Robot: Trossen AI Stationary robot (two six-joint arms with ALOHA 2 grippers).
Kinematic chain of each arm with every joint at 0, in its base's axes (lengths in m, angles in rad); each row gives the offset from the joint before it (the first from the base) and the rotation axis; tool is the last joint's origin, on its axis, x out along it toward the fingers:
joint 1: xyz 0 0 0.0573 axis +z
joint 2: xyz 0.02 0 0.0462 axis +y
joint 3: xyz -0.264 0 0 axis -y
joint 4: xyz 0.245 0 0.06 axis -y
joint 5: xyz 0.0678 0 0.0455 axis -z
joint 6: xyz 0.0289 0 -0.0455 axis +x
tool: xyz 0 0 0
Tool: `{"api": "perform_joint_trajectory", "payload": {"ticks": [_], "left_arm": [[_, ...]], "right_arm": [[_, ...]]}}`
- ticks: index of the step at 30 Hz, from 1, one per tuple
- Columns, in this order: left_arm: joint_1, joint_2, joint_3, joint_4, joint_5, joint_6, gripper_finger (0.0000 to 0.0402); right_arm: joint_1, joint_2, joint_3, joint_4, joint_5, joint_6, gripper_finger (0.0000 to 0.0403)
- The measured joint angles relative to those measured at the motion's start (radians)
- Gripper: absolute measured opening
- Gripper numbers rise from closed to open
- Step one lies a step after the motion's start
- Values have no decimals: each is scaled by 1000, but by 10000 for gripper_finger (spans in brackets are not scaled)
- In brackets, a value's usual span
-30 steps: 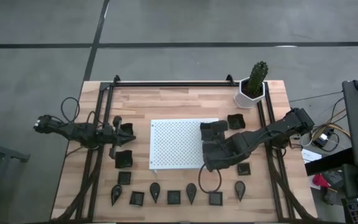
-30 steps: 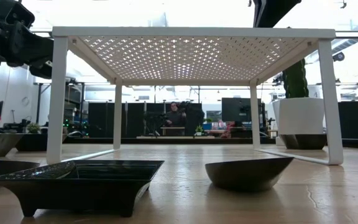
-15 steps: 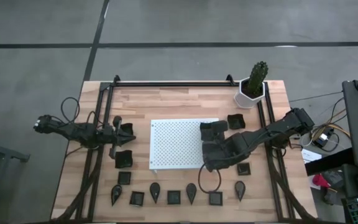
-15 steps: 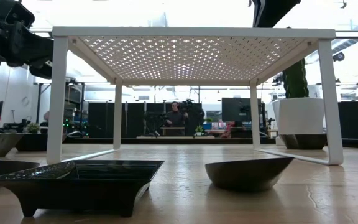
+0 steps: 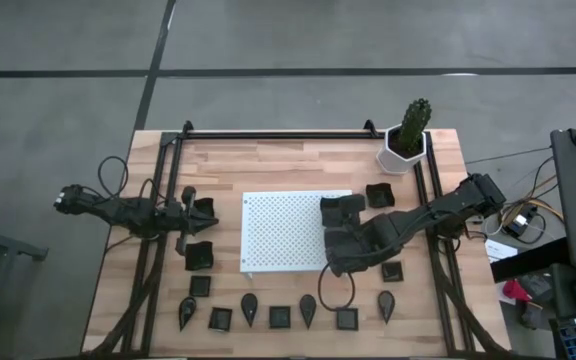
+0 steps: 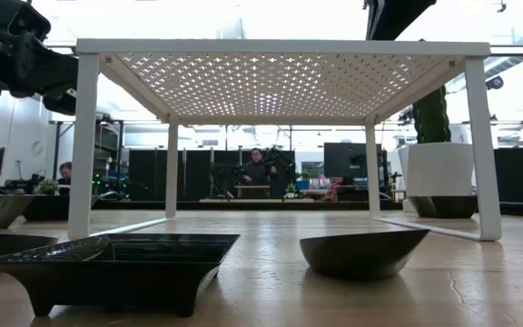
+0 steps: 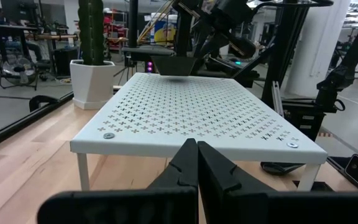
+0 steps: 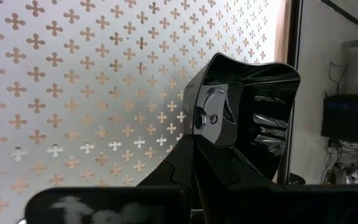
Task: Pick & Place Mini shaped plates
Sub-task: Put the distorted square plate on the shelf, then stack the distorted square plate on the other distorted square plate on the shelf
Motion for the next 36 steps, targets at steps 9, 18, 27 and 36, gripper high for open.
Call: {"api": "perform_joint_trajectory", "payload": {"ticks": [9,18,27,36], "left_arm": [[0,0,0,0,0,0,0],[0,0,0,0,0,0,0],[0,0,0,0,0,0,0],[0,0,0,0,0,0,0]], "right_arm": [[0,0,0,3,0,3,49],[2,0,18,4,12,-15,95],[23,-5,64,-29,11,7,93],[57,-8,76,-133,12,131,95]]}}
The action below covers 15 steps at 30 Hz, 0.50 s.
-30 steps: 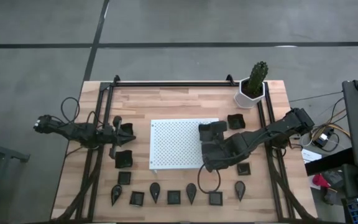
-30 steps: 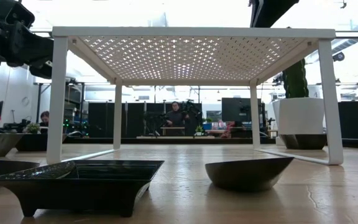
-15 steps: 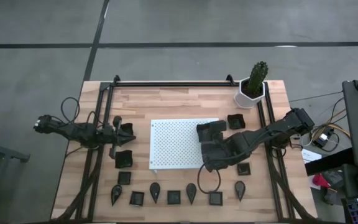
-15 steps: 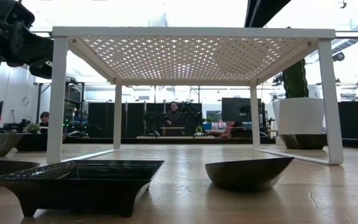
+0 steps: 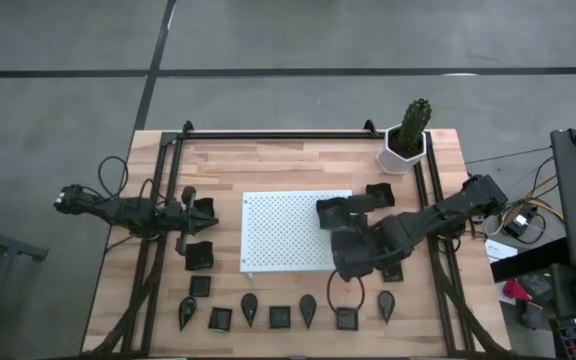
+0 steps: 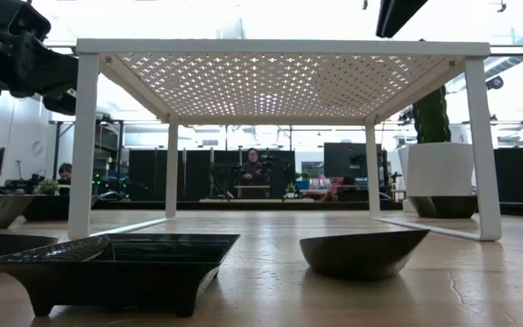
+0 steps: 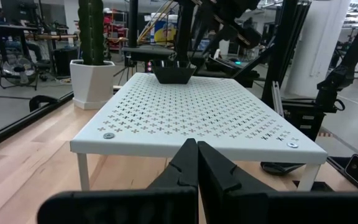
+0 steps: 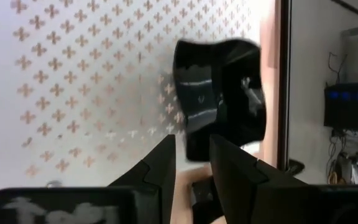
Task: Pick & Place Mini shaped plates
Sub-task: Stack the distorted square plate on the other distorted square plate on the shelf
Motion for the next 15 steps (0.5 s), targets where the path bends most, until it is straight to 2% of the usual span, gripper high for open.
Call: {"api": "perform_joint_trajectory", "payload": {"ticks": [15], "left_arm": [[0,0,0,0,0,0,0]], "right_arm": [[102,-27,-13,-119,85,219,89]]}}
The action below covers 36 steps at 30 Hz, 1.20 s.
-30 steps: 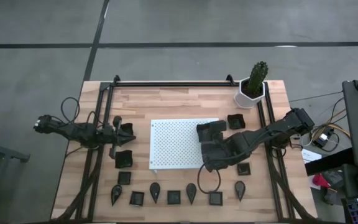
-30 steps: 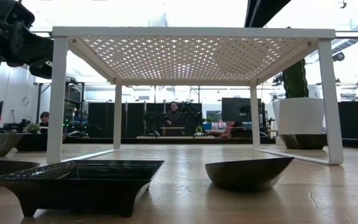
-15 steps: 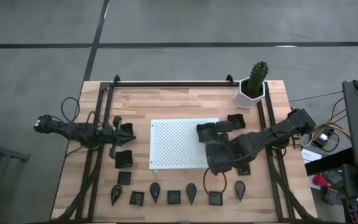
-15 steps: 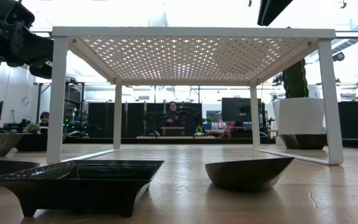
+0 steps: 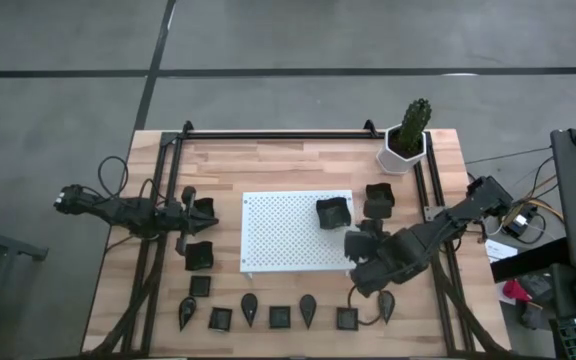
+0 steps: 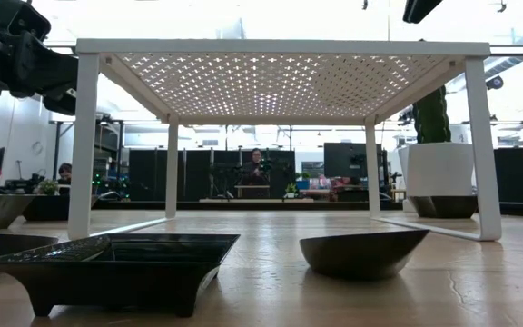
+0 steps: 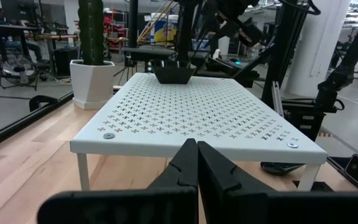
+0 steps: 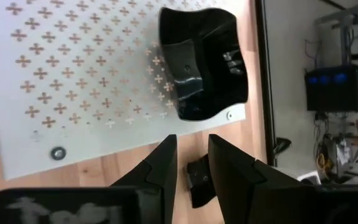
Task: Pick & Place Mini shaped plates
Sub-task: Stack the distorted square plate on the other distorted square plate on the shelf
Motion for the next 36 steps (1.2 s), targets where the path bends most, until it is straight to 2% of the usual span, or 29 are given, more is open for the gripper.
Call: {"api": "perform_joint_trajectory", "payload": {"ticks": [20,36], "left_arm": [[0,0,0,0,0,0,0],[0,0,0,0,0,0,0]], "right_arm": [[35,-98,-181,2,12,128,85],[55,-218,-425,29,-27,272,100]]}}
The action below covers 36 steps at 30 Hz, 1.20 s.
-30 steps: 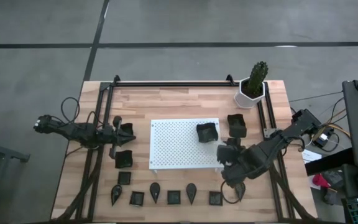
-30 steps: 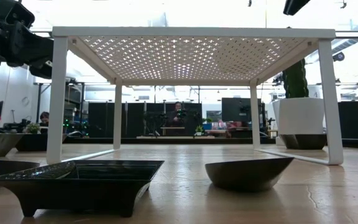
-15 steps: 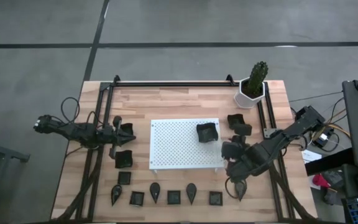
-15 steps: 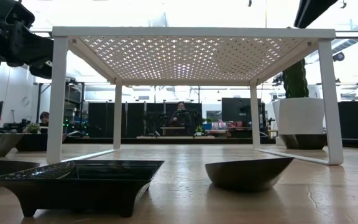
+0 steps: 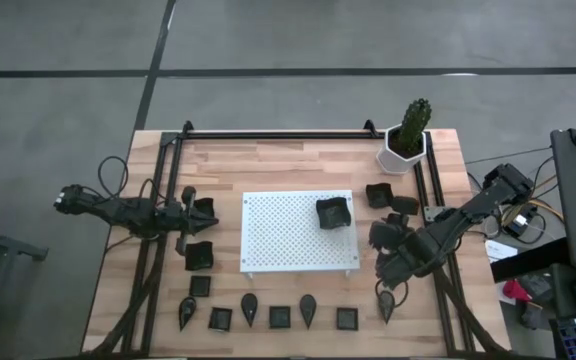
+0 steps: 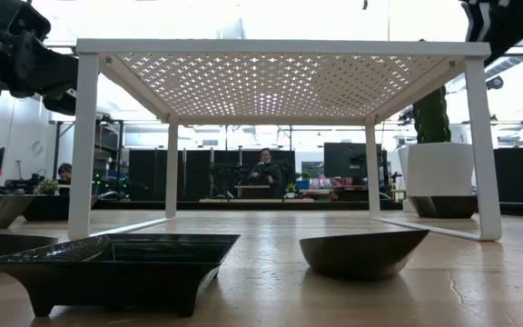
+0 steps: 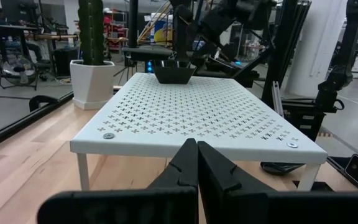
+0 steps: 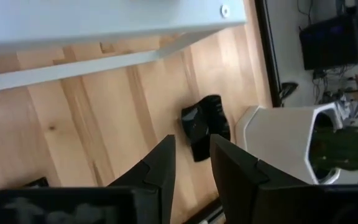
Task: Pick & Place Mini shaped plates
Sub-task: Stack the distorted square plate on the other distorted square plate on the shelf
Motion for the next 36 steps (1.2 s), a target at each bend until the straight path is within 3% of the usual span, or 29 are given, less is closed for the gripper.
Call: {"api": "perform_joint_trajectory", "payload": {"ticks": [21,36], "left_arm": [[0,0,0,0,0,0,0],[0,0,0,0,0,0,0]], "right_arm": [[-6,-35,-267,211,-9,-77,98],[-188,-197,-455,433,-85,-318,99]]}}
